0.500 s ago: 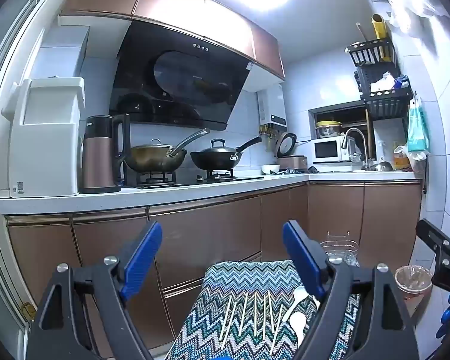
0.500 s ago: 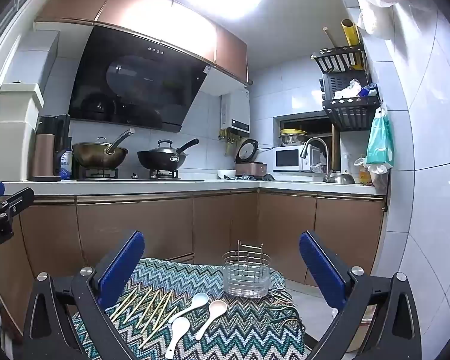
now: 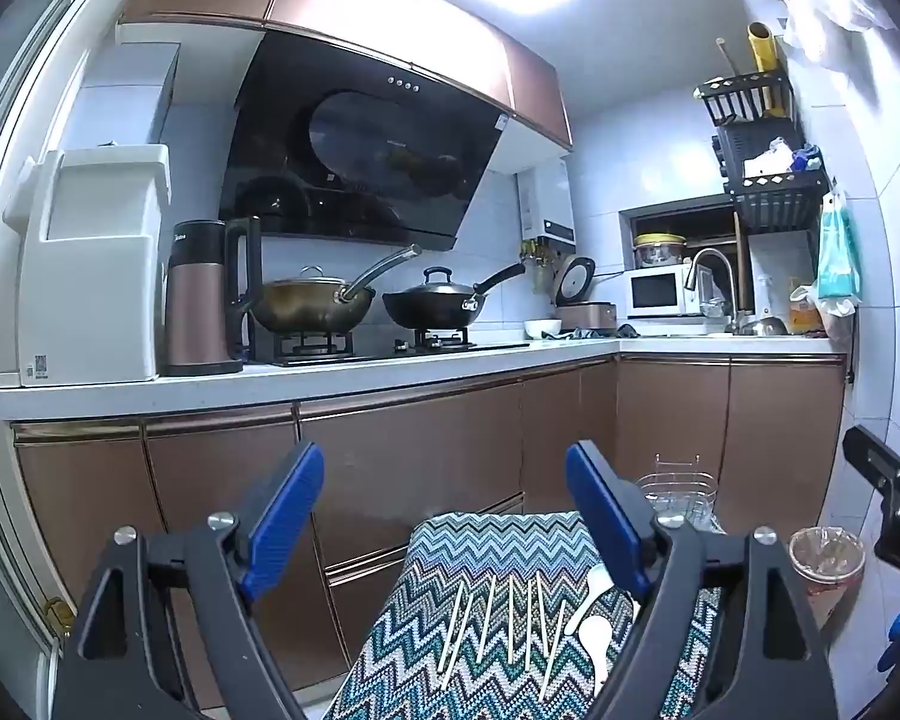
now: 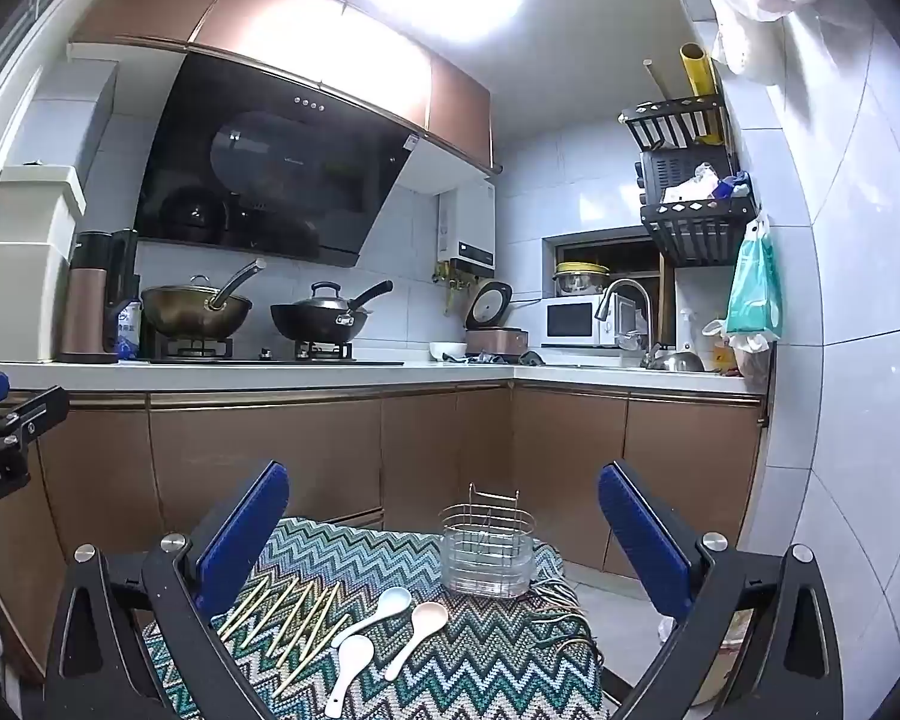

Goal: Organize utensils
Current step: 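Move both tools toward the chopsticks and spoons on the cloth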

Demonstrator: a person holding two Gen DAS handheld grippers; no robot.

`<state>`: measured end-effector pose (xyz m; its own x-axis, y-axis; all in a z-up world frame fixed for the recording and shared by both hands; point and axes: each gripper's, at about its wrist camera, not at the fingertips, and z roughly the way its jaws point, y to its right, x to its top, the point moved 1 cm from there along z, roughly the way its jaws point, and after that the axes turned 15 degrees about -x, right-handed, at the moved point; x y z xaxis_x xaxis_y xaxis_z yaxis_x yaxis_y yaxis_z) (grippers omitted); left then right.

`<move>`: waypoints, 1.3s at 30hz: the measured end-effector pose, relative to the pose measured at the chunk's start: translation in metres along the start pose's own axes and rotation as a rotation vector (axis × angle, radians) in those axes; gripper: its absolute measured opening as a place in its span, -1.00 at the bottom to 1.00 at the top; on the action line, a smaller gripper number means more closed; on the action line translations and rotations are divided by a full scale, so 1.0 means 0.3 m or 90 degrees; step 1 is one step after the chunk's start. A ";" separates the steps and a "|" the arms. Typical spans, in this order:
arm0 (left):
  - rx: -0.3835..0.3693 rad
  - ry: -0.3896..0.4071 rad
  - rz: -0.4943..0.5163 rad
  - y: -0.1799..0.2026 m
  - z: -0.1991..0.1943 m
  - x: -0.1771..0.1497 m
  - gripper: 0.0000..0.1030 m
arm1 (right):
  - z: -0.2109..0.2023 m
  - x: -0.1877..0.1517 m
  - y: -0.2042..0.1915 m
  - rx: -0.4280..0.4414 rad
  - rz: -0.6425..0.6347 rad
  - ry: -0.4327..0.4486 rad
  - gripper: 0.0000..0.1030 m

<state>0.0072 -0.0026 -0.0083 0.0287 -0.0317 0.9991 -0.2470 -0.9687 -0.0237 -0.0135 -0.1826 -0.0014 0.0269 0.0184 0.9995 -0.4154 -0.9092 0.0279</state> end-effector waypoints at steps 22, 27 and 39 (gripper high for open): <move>-0.015 -0.004 -0.029 -0.004 0.022 0.000 0.60 | -0.001 -0.005 -0.020 -0.008 0.004 -0.005 1.00; -0.017 -0.005 -0.035 -0.014 0.020 0.003 0.60 | 0.003 0.000 -0.022 -0.008 0.003 -0.007 1.00; -0.029 0.000 -0.050 -0.032 0.003 0.010 0.60 | -0.007 -0.001 -0.035 -0.014 -0.001 0.000 1.00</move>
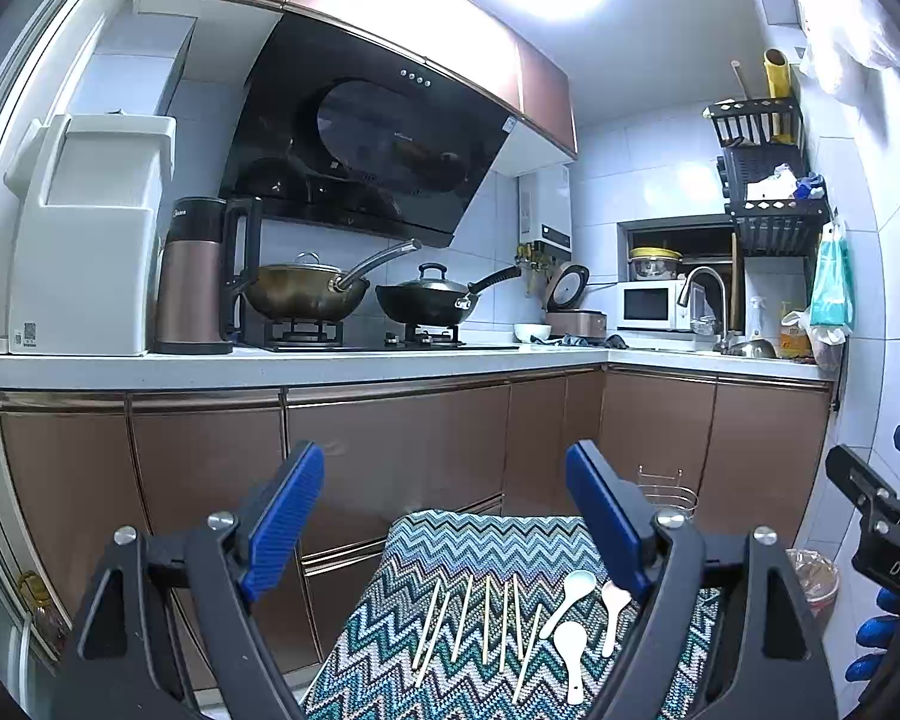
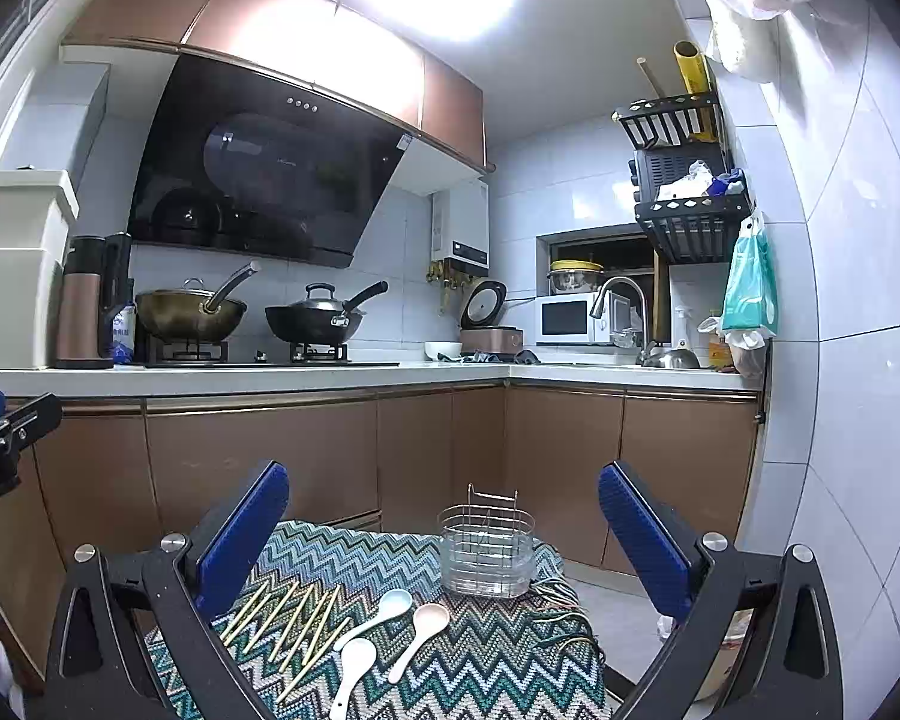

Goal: Organize utensils
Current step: 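Move both tools toward the chopsticks and spoons on the cloth, then grasp a bamboo chopstick with the left tool while the right tool grasps the pink spoon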

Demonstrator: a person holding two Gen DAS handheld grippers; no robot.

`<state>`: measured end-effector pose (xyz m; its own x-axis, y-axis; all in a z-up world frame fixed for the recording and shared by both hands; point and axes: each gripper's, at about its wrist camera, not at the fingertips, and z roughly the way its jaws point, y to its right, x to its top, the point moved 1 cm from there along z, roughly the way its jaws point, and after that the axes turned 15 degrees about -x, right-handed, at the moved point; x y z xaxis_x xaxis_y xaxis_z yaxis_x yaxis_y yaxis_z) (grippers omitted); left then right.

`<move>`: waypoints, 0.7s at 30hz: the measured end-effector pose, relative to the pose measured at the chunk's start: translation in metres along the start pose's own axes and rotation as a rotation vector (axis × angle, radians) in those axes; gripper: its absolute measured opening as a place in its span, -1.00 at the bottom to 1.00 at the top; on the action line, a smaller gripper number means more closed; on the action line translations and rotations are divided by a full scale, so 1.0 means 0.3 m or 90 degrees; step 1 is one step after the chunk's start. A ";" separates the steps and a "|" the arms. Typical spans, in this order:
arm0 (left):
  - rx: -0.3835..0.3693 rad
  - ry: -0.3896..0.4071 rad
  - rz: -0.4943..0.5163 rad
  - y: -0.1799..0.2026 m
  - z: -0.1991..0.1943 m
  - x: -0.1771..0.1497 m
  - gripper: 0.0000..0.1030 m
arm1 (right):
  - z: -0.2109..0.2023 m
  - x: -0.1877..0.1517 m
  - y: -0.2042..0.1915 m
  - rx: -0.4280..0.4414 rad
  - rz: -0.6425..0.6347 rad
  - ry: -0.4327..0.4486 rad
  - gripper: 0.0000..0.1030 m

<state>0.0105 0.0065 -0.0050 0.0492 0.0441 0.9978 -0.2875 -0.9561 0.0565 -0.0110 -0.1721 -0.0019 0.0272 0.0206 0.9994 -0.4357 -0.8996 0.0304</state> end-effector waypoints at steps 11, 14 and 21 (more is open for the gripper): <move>-0.006 -0.016 -0.012 -0.016 0.024 -0.018 0.60 | 0.018 -0.020 -0.032 -0.003 -0.027 -0.009 1.00; -0.002 -0.007 -0.021 -0.025 0.026 -0.022 0.60 | 0.028 -0.028 -0.035 -0.005 -0.031 -0.013 1.00; 0.006 -0.030 -0.050 -0.056 0.086 -0.056 0.60 | 0.066 -0.044 -0.049 -0.007 -0.044 -0.027 1.00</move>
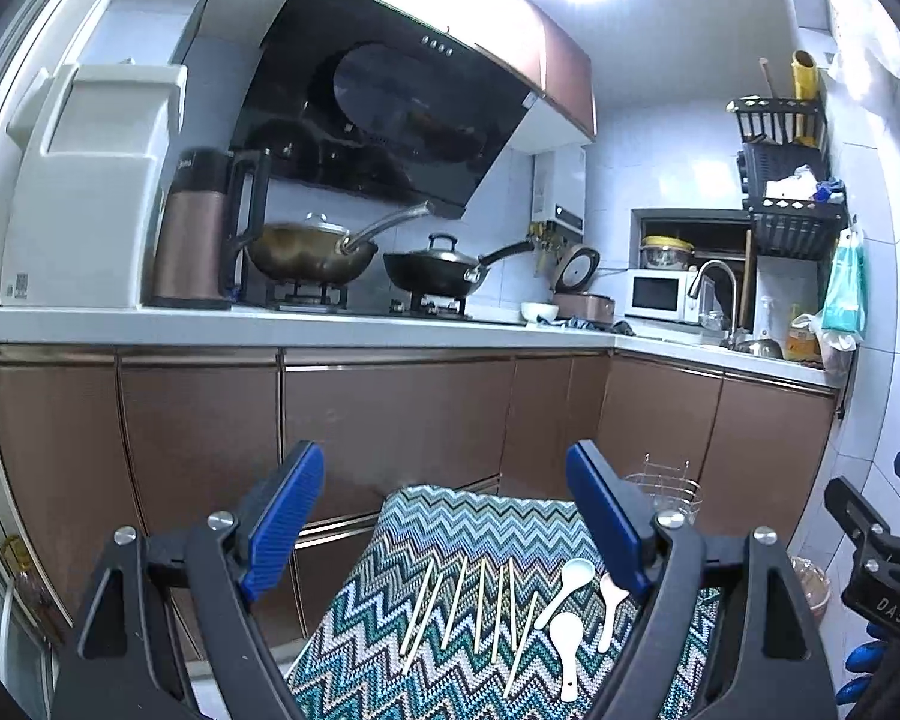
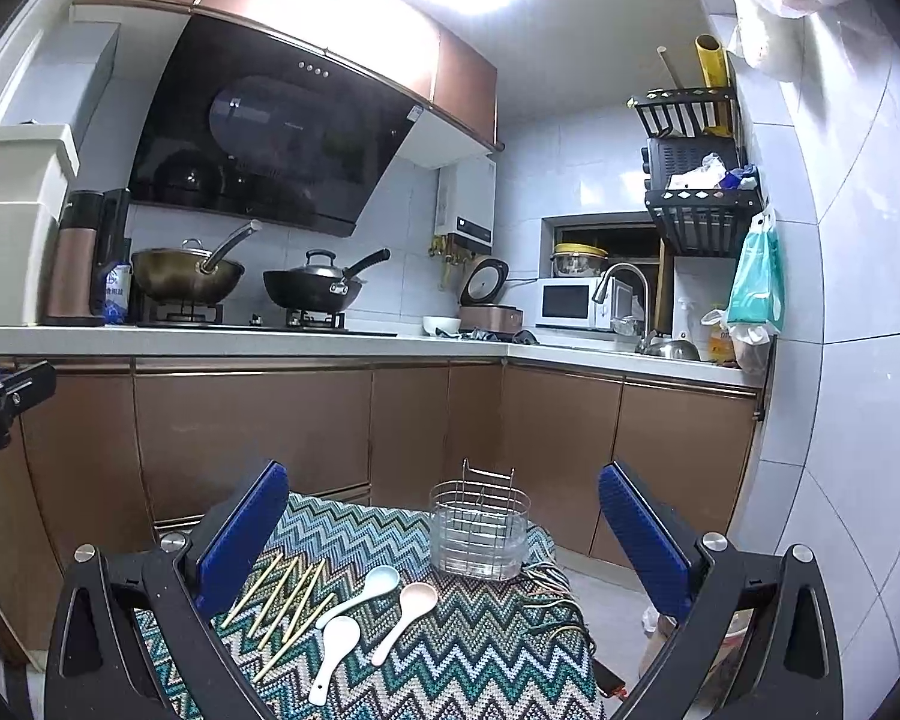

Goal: Organize utensils
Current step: 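Grasp a bamboo chopstick with the left tool while the right tool grasps the pink spoon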

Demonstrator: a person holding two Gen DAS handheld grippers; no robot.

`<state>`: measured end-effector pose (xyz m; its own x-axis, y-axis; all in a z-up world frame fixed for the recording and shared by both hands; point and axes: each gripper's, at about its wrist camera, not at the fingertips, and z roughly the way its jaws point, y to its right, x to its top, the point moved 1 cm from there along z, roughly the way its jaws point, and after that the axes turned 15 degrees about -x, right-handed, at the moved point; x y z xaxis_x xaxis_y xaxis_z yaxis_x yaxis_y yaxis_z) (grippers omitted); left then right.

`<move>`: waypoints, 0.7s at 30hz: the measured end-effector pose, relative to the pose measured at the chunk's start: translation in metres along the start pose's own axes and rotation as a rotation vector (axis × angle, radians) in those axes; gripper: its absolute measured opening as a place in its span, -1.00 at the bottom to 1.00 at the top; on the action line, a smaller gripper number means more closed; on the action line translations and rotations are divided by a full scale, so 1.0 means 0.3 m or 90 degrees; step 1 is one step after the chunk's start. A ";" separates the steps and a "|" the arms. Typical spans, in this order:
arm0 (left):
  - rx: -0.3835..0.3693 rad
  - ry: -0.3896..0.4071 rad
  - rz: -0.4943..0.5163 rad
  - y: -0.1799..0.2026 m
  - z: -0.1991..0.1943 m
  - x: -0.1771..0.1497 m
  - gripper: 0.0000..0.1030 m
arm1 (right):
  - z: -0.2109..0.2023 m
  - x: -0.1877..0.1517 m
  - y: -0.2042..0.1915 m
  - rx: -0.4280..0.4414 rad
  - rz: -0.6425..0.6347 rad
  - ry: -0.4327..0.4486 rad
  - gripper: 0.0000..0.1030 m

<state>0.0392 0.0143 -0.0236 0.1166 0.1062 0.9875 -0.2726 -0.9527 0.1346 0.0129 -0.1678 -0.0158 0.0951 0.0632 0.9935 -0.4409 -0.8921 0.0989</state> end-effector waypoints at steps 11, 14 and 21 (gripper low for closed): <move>0.015 -0.048 -0.018 -0.075 0.150 -0.033 0.60 | 0.128 -0.058 -0.018 0.002 -0.027 -0.051 1.00; 0.006 -0.093 -0.037 -0.127 0.240 -0.041 0.60 | 0.202 -0.087 -0.008 0.005 -0.031 -0.090 1.00; -0.067 -0.280 -0.087 -0.229 0.542 -0.160 0.56 | 0.441 -0.229 -0.002 0.048 -0.046 -0.233 1.00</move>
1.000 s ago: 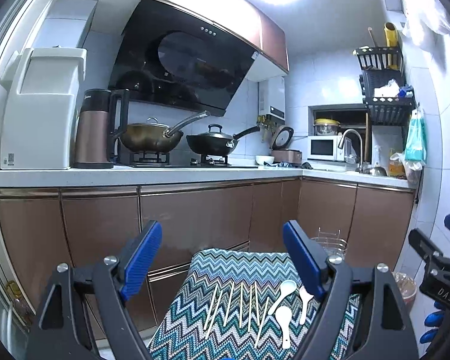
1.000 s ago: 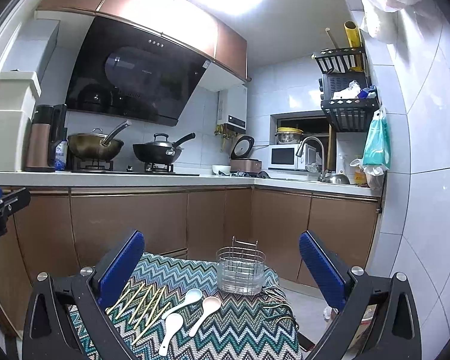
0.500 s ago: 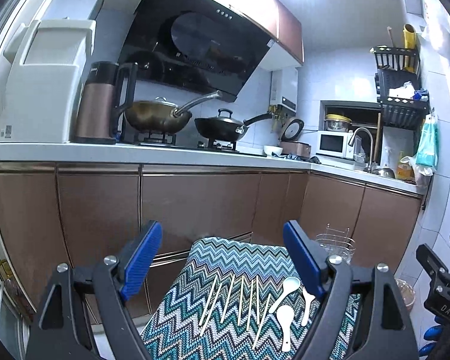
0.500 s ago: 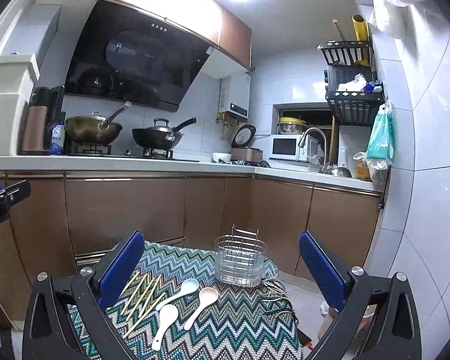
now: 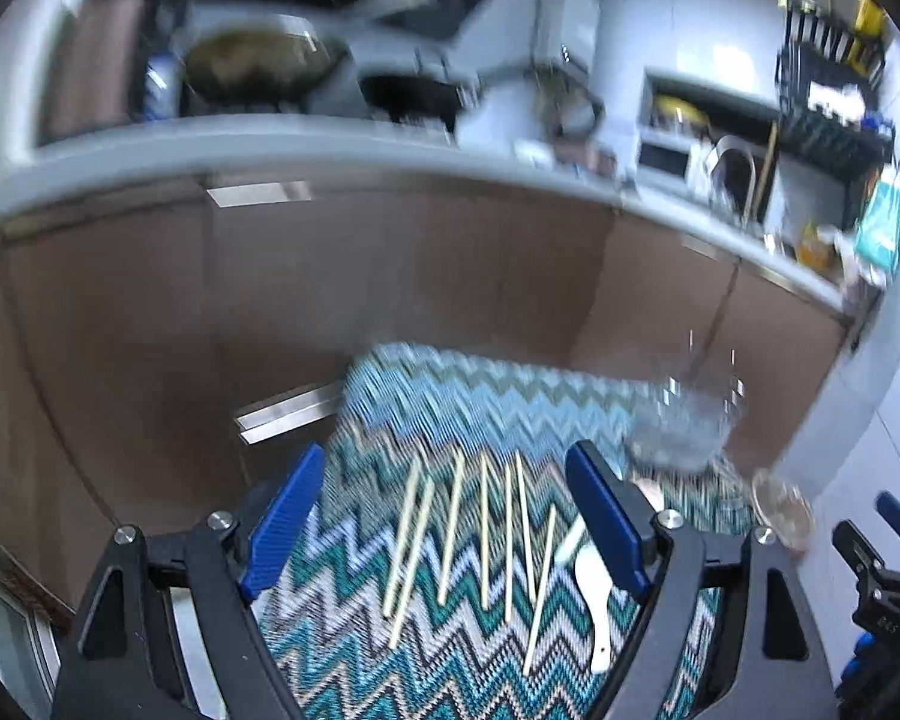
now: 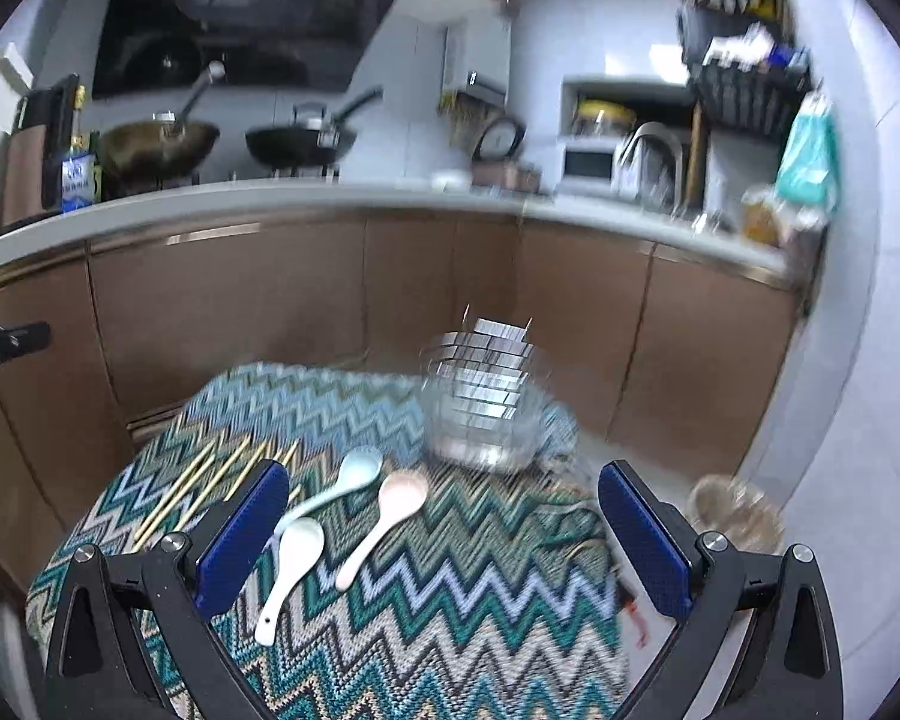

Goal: Organize utensils
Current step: 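Grasp a bamboo chopstick with the left tool while the right tool grasps the pink spoon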

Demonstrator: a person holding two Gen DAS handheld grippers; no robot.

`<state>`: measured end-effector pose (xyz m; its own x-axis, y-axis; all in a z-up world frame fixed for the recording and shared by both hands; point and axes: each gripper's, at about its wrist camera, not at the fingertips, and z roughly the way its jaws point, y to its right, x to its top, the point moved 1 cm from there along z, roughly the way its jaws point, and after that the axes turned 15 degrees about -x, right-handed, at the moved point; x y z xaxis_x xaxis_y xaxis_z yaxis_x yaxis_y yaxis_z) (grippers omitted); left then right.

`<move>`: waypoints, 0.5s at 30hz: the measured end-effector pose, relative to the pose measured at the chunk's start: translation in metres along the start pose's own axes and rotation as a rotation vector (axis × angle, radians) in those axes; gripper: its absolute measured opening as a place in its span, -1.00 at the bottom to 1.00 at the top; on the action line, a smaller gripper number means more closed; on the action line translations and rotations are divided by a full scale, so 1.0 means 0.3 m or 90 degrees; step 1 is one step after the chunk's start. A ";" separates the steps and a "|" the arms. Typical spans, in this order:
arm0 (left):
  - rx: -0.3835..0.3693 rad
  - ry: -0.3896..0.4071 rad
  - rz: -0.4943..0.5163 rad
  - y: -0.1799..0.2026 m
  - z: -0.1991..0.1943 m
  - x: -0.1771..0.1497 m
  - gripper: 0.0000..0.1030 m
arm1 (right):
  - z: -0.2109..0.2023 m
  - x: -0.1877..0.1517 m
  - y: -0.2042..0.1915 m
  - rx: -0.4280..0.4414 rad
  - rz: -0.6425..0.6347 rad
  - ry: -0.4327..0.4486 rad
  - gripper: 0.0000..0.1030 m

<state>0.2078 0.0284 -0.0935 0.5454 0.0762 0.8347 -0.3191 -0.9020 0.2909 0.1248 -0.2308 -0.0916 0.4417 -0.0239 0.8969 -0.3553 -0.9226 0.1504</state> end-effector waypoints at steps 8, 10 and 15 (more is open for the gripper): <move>-0.050 -0.161 -0.042 -0.066 0.344 -0.028 0.54 | 0.313 -0.076 -0.016 0.083 0.015 -0.132 0.71; -0.071 -0.195 -0.047 -0.066 0.423 -0.029 0.45 | 0.400 -0.089 -0.027 0.111 0.020 -0.165 0.49; -0.121 -0.291 -0.074 -0.065 0.629 -0.034 -0.08 | 0.572 -0.113 -0.046 0.196 0.050 -0.231 0.02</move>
<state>0.3547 -0.0351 -0.1959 0.8560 -0.0605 0.5134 -0.3479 -0.8021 0.4854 0.2561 -0.2832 -0.1954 0.7019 -0.1804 0.6891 -0.1632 -0.9824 -0.0909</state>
